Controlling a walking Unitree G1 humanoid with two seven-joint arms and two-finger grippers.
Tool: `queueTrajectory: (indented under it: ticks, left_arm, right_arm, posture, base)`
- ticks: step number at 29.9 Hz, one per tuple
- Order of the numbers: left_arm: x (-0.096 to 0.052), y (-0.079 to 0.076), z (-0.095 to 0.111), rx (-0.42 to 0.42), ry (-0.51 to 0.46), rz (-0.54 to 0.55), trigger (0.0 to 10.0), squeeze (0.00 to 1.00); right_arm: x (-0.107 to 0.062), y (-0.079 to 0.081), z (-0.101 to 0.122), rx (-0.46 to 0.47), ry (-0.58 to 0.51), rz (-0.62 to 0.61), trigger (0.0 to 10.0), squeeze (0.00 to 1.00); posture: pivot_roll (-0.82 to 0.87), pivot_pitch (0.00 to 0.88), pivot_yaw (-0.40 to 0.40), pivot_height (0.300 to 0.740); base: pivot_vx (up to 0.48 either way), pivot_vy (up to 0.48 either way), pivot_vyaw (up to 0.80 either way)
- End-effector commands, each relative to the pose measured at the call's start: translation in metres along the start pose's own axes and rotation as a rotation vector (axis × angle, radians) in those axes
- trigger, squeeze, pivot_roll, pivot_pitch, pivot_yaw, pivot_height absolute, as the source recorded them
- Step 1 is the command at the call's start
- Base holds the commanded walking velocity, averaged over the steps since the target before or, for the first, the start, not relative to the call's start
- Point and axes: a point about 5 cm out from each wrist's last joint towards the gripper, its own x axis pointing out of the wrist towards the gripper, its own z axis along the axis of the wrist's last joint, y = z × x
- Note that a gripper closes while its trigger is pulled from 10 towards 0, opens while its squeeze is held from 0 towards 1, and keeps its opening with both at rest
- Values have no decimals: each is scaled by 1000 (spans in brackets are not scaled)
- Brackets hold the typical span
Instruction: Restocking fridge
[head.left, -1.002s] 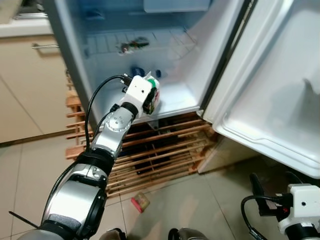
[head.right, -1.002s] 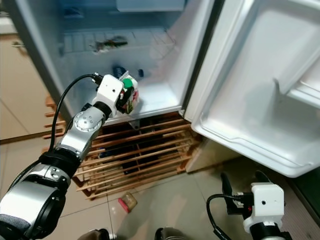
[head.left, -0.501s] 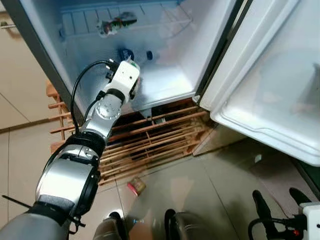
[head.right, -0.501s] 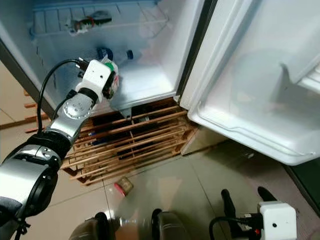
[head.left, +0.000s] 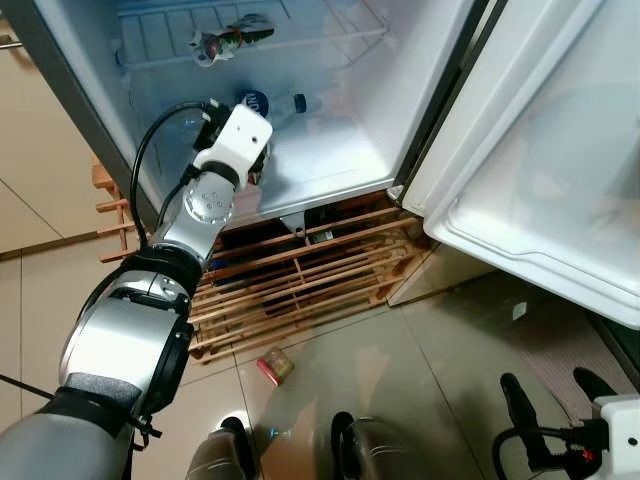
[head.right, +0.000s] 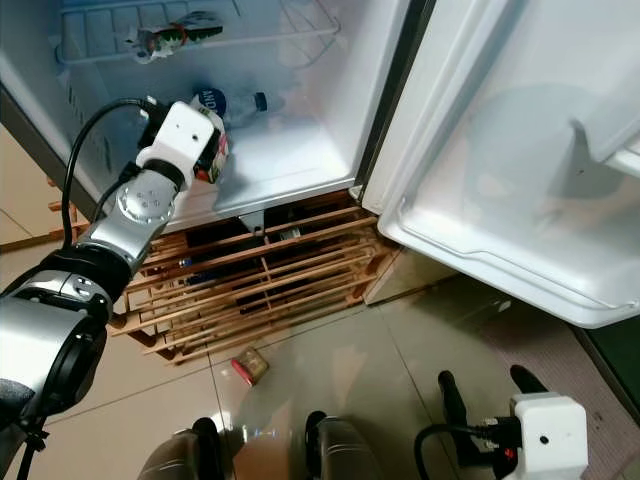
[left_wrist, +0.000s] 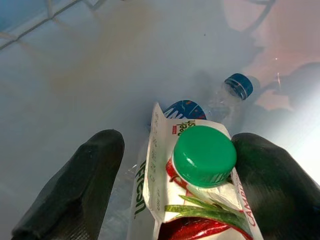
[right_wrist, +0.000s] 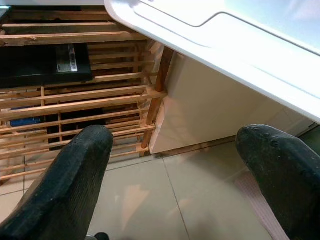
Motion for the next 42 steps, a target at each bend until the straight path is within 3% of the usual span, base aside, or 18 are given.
queueTrajectory:
  ticks: [1,8,9,17,18,19,23,24,28,31,34,38,42]
  left_arm:
    - [4,0,8,-16,-19,-3,10000,1000]
    - [7,-1,18,-90,-41,-42,10000,1000]
    - [6,-6,16,-141,-36,-63,10000,1000]
    - [-3,-23,5,-222,-7,-138,10000,1000]
    - [-3,-26,7,-244,-27,-155,10000,408]
    - [-5,-29,12,-272,-55,-180,10000,0]
    - [-12,-39,26,-321,-135,-238,10000,0]
    - [-23,-43,35,-340,-183,-256,10000,0]
    - [-31,-41,41,-343,-218,-271,10000,0]
    - [-33,-20,48,-277,-259,-205,10000,0]
    - [-32,-4,51,-219,-280,-137,10000,0]
    - [-42,-2,54,-285,-286,-130,10000,0]
    - [-76,-23,38,-424,-215,-168,10000,0]
  right_arm:
    - [-2,-2,-5,-9,38,-7,10000,31]
    - [3,-2,-7,-5,38,-4,10000,31]
    - [5,-2,-8,-3,34,0,10000,35]
    - [23,3,-13,5,18,23,10000,35]
    - [28,3,-14,6,10,27,10000,31]
    - [33,4,-15,9,-1,32,10000,31]
    - [51,6,-15,18,-31,46,10000,31]
    - [61,10,-13,23,-53,58,10000,27]
    - [79,15,-12,32,-80,76,10000,31]
    - [101,21,-10,46,-116,97,10000,31]
    - [112,24,-8,44,-138,109,10000,31]
    - [121,24,-3,46,-165,103,10000,35]
    - [134,25,6,54,-211,105,10000,35]
  posture:
    - [-415,255,-89,740]
    - [-395,244,-82,740]
    - [-382,235,-79,740]
    - [-336,187,-70,740]
    - [-321,170,-66,740]
    - [-308,155,-62,740]
    - [-263,111,-54,740]
    - [-237,89,-50,740]
    - [-195,58,-49,740]
    - [-148,16,-51,740]
    - [-129,0,-50,740]
    - [-117,0,-45,740]
    - [-89,0,-42,740]
  base:
    - [0,0,0]
    - [0,0,0]
    - [0,0,0]
    - [0,0,0]
    - [0,0,0]
    - [0,0,0]
    - [0,0,0]
    - [0,0,0]
    - [0,0,0]
    - [0,0,0]
    - [0,0,0]
    - [0,0,0]
    - [0,0,0]
